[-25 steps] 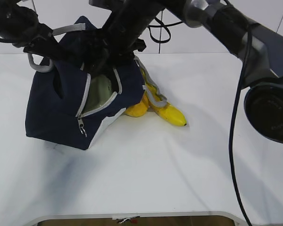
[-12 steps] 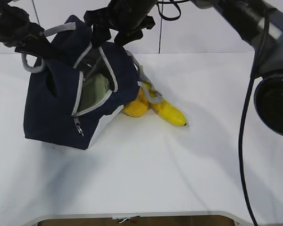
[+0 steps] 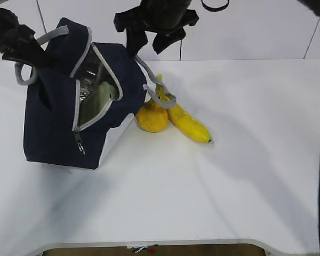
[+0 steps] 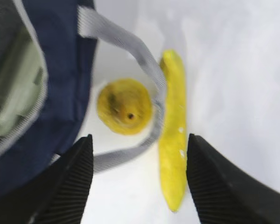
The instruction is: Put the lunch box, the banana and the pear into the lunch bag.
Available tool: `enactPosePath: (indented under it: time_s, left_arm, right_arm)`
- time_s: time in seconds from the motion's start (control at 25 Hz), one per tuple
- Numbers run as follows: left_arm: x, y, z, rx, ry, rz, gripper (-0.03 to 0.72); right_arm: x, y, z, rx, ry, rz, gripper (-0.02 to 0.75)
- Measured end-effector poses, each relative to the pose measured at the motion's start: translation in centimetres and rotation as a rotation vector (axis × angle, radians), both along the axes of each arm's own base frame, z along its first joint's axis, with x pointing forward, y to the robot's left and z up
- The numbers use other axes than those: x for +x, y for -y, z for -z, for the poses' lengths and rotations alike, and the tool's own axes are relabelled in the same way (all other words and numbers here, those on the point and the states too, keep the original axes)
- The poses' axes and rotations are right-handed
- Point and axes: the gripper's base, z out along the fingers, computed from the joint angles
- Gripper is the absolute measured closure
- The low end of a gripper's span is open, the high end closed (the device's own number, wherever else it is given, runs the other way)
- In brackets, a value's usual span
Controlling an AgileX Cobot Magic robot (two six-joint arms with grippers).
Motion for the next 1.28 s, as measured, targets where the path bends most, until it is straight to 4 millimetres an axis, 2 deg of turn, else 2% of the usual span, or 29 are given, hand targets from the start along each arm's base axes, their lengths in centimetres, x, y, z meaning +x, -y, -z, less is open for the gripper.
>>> enactPosePath:
  time_s: [0.28, 0.52, 0.68, 1.04, 1.28]
  left_arm:
    - [0.0, 0.0, 0.0, 0.002, 0.000, 0.001, 0.676]
    - [0.0, 0.0, 0.0, 0.003, -0.003, 0.003, 0.676]
    - [-0.1, 0.0, 0.0, 0.002, -0.009, 0.009, 0.676]
    - [-0.3, 0.1, 0.1, -0.001, -0.026, 0.023, 0.676]
    - [-0.4, 0.0, 0.1, 0.008, -0.033, 0.030, 0.676]
  right_arm:
    - [-2.3, 2.7, -0.7, -0.171, -0.002, 0.032, 0.237]
    - [-2.6, 3.5, 2.5, -0.287, -0.072, 0.033, 0.237]
    - [-2.0, 3.8, 4.0, -0.354, -0.079, 0.035, 0.237]
    - [-0.7, 3.2, 8.8, -0.409, -0.158, 0.022, 0.241]
    - [-0.3, 3.1, 10.8, -0.427, -0.192, 0.018, 0.244]
